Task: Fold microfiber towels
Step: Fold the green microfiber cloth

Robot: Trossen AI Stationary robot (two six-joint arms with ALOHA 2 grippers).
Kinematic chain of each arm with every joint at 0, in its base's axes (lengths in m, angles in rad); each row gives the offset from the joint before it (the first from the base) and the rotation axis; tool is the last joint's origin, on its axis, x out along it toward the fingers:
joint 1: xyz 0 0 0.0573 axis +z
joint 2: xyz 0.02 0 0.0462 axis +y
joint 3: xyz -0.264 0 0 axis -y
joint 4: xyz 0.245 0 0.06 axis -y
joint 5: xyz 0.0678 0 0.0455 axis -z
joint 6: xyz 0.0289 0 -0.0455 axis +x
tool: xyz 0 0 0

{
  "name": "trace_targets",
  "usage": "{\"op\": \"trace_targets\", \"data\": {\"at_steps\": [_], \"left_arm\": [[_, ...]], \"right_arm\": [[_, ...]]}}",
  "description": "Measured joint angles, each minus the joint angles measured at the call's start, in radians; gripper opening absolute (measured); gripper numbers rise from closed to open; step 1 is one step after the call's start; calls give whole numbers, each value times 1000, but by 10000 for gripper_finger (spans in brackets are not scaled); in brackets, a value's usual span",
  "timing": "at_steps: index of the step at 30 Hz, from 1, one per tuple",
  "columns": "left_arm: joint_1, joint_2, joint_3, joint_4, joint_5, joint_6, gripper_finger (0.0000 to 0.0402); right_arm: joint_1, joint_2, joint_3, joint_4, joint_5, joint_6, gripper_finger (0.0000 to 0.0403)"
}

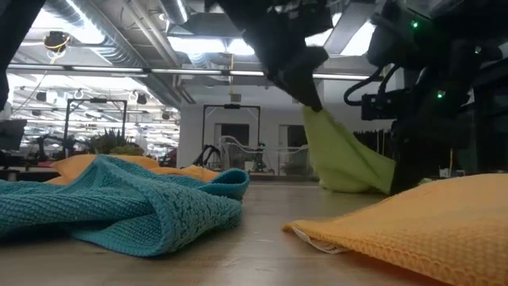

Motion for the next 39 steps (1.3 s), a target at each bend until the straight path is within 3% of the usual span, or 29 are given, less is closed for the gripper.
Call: {"op": "trace_targets", "data": {"at_steps": [7,12,29,32,39], "left_arm": [[1,0,169,-248,-42,5,0],[0,0,249,-350,-86,6,0],[22,-1,369,-453,-173,49,0],[13,-1,371,-454,-173,49,0],[2,-1,371,-476,-172,31,0]], "right_arm": [[-1,-21,5,-28,116,58,218],[-1,-32,51,-205,237,158,218],[-1,-31,265,-825,205,277,218],[6,-31,290,-807,189,273,218],[92,-31,298,-552,135,166,218]]}}
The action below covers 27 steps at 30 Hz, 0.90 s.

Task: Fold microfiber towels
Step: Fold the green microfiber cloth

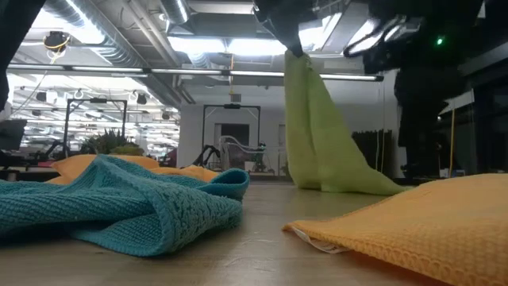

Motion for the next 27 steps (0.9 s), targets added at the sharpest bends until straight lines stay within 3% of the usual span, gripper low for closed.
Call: {"op": "trace_targets", "data": {"at_steps": [15,20,27], "left_arm": [[-11,-1,22,-81,133,-106,0],[-35,-1,24,-80,140,-109,0],[-62,-1,25,-81,141,-113,0]], "right_arm": [[45,0,0,292,61,-104,218],[20,0,-6,298,151,-104,218],[-23,1,-68,301,124,-101,218]]}}
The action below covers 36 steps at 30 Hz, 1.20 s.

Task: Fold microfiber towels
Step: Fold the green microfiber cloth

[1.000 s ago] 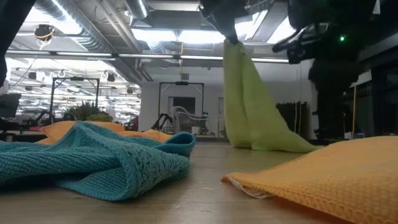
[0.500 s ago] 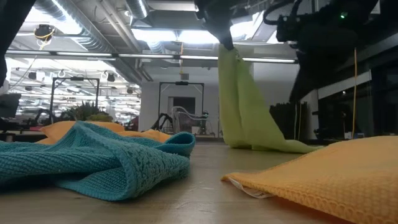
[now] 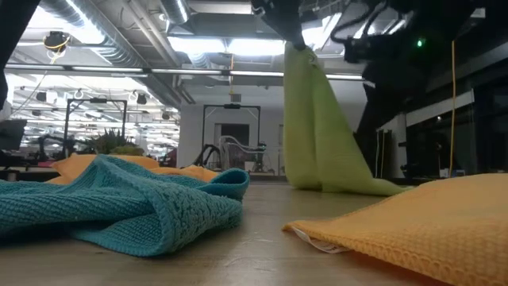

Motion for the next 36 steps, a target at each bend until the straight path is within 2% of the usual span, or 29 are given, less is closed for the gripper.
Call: {"op": "trace_targets", "data": {"at_steps": [9,36], "left_arm": [[-2,0,0,0,2,-20,0],[-3,0,0,0,3,-22,0]], "right_arm": [[-4,0,-31,43,-30,-1,218],[-4,0,-31,44,-32,-55,218]]}}
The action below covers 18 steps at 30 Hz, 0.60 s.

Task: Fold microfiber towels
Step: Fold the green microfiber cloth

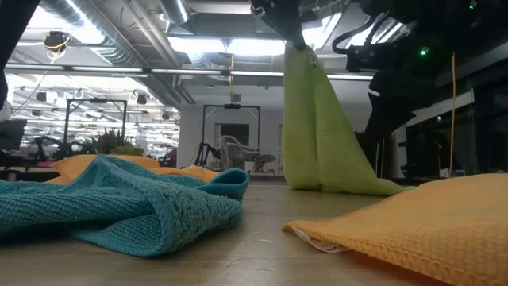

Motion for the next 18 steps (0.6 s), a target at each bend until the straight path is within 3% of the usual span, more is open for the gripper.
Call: {"op": "trace_targets", "data": {"at_steps": [18], "left_arm": [[0,0,0,11,0,-8,0]], "right_arm": [[0,0,0,6,0,21,218]]}}
